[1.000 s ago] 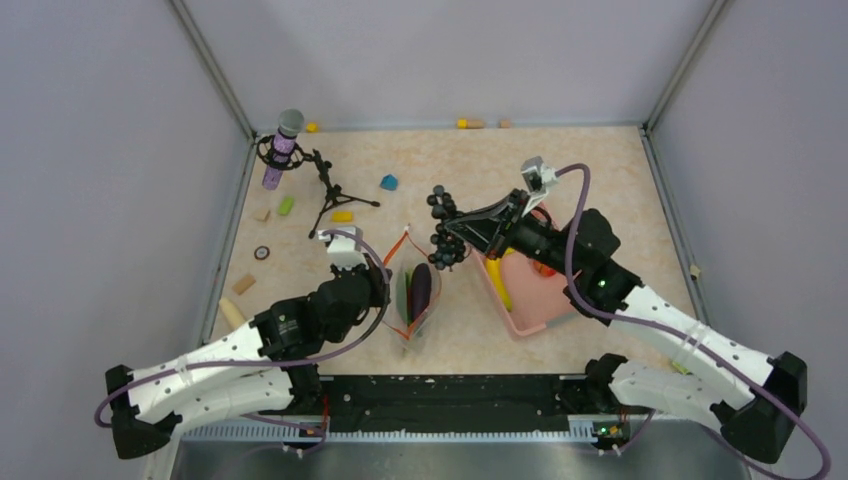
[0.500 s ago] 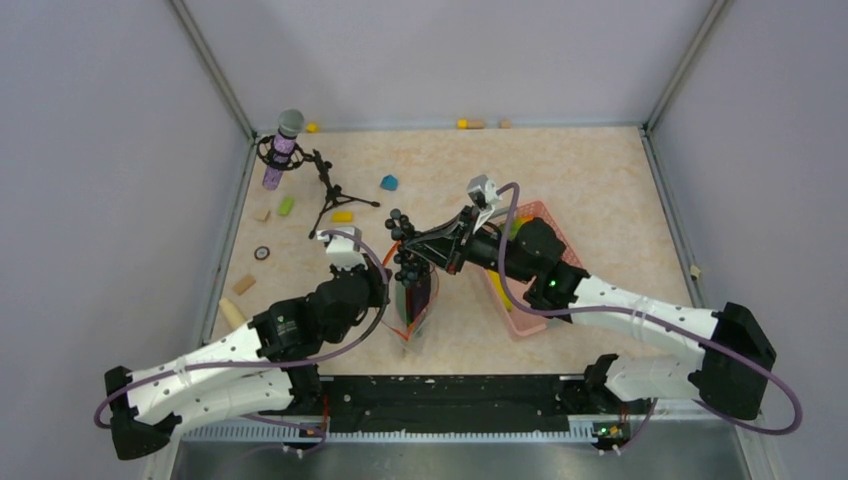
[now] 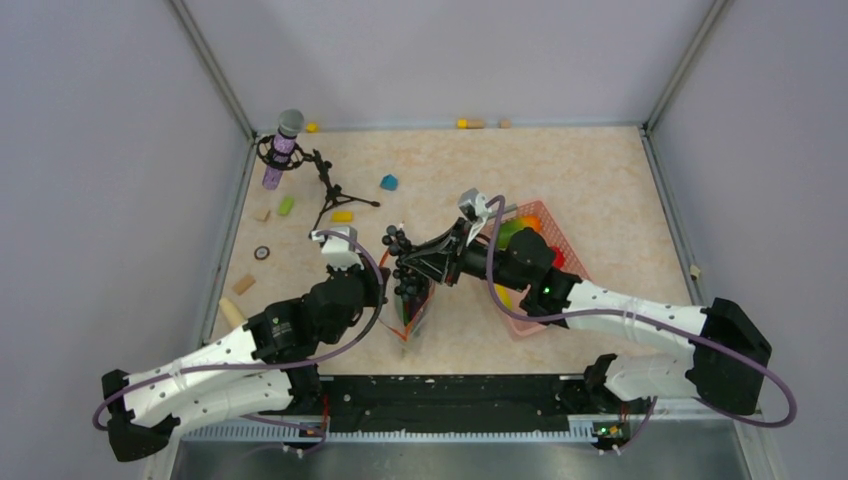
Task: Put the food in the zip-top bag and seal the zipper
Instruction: Place the fake fruit in the zipper food storage bag.
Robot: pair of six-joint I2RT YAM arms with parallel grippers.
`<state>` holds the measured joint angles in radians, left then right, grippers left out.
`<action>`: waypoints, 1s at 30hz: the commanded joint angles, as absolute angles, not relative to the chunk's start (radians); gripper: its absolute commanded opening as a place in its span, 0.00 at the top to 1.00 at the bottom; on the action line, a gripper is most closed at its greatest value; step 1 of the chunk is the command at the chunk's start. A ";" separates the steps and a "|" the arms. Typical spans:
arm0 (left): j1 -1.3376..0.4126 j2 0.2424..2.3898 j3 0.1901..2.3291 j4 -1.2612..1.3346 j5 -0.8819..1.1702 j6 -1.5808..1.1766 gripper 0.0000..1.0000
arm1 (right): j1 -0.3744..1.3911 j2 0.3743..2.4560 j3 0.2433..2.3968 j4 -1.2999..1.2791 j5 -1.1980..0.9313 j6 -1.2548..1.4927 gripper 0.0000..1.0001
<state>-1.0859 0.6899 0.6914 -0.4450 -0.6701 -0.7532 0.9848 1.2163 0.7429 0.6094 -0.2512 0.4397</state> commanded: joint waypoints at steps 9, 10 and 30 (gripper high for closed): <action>-1.083 0.672 0.681 -0.411 -0.674 -0.745 1.00 | 0.997 1.188 0.718 0.678 -0.271 0.441 0.13; -1.083 0.670 0.681 -0.412 -0.676 -0.746 1.00 | 0.997 1.187 0.718 0.675 -0.265 0.443 0.06; -1.083 0.660 0.680 -0.414 -0.683 -0.750 1.00 | 0.996 1.020 0.726 0.290 0.305 0.545 0.01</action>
